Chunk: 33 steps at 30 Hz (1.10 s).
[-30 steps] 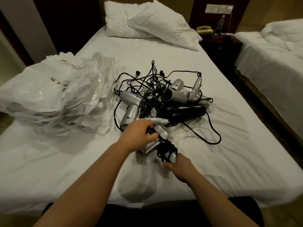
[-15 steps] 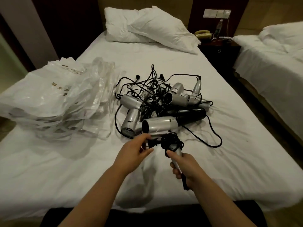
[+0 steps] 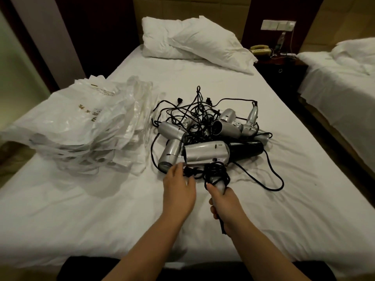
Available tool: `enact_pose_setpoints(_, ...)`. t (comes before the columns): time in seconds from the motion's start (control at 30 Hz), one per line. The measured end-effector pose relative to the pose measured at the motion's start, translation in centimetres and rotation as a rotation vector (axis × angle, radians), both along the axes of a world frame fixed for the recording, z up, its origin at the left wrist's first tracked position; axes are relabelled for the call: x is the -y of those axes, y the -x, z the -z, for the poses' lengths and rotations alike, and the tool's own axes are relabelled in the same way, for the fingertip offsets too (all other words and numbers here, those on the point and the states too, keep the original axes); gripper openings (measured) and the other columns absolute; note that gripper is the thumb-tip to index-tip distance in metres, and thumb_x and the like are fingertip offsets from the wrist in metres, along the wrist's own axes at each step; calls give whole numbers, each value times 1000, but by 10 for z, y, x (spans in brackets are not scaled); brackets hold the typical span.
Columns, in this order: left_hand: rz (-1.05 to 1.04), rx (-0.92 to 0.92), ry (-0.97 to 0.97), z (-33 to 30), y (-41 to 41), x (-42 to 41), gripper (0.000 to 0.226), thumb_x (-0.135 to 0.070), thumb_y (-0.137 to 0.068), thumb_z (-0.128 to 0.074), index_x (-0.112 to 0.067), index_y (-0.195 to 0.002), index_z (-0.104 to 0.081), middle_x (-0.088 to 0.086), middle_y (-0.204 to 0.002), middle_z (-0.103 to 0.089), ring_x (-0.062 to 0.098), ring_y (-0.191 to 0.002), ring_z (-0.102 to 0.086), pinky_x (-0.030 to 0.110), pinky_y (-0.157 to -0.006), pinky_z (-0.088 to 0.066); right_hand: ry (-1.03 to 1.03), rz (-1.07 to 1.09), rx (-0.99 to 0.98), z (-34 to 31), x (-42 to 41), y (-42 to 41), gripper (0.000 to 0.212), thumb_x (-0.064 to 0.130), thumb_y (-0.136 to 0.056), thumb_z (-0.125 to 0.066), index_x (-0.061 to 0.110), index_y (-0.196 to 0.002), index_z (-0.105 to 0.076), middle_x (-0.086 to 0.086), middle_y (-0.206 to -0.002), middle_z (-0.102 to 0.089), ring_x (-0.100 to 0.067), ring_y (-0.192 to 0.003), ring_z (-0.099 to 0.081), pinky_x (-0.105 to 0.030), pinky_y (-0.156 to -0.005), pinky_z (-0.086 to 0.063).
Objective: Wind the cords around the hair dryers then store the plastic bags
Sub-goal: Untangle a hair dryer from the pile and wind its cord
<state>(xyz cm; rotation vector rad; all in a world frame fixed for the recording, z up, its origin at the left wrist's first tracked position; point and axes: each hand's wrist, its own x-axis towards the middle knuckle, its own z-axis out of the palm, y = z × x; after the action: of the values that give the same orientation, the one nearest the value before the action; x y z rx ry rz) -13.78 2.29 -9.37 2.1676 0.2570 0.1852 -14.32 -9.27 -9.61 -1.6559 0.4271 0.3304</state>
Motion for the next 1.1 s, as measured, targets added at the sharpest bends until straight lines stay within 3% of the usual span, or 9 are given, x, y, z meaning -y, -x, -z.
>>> enact_pose_setpoints(0.17,131,-256,351,-11,-6,34,81,-48,-91,-51,-13,-152,-10,5,-159,-4,21,-145,-16,32,-115,-19,192,24,155,-6,-4,4,38,33,-96,-45,8,-125,-41,-10,-103,-62,-25,-83,-62,-38,-70,-51)
enact_pose_setpoints(0.23,135,-268,511,-14,-14,44,90,-59,-77,-63,-16,-147,-25,5,-152,-29,22,-137,-35,35,-111,-32,318,-17,261,-9,1,11,44,25,-98,-45,15,-138,-30,-5,-122,-57,-25,-105,-60,-37,-84,-50)
enact_pose_setpoints(0.3,93,-235,655,-19,-22,49,64,-43,-76,-73,-17,-129,-48,2,-127,-58,18,-118,-55,33,-100,-44,373,-73,346,-12,6,17,49,21,-97,-47,22,-141,-26,4,-125,-51,-19,-113,-56,-28,-82,-44)
enact_pose_setpoints(0.43,89,-181,928,-28,-30,50,28,-15,-78,-73,-15,-104,-63,6,-99,-70,21,-97,-67,33,-86,-52,189,-33,393,-15,17,20,47,13,-90,-58,43,-112,-30,4,-117,-51,-16,-91,-62,-22,-68,-49)
enact_pose_setpoints(0.57,229,-222,1010,-26,-27,61,24,-10,-84,-65,-14,-107,-61,6,-103,-71,20,-96,-67,28,-80,-51,-243,107,180,-17,40,17,61,22,-85,-67,36,-130,-27,2,-120,-48,-21,-77,-67,-30,-59,-55)
enact_pose_setpoints(0.67,309,-340,1114,-24,-26,79,26,-20,-87,-56,-9,-111,-59,7,-94,-69,19,-79,-67,23,-58,-50,-271,11,151,-23,63,16,40,18,-89,-60,18,-126,-45,-8,-100,-65,-18,-60,-62,-29,-53,-49)
enact_pose_setpoints(0.77,294,-459,1260,-15,-28,107,52,-33,-71,-59,-7,-117,-61,10,-103,-69,24,-101,-64,35,-91,-49,-178,8,204,-23,90,13,30,12,-88,-60,16,-117,-54,-6,-67,-61,-14,-49,-54,-28,-45,-43)
enact_pose_setpoints(0.9,311,-495,1067,-13,-44,159,34,-36,-92,-51,-14,-118,-61,8,-115,-67,23,-110,-61,40,-104,-43,36,141,283,-13,131,5,42,12,-85,-65,36,-114,-47,-4,-74,-62,-9,-43,-52,-22,-40,-41)
enact_pose_setpoints(1.1,492,-380,620,-9,-57,246,37,-27,-95,-53,-16,-130,-50,4,-127,-58,20,-117,-55,26,-92,-43,238,260,276,7,221,-17,67,33,-71,-67,25,-132,-40,-1,-87,-62,-22,-66,-58,-31,-55,-44)
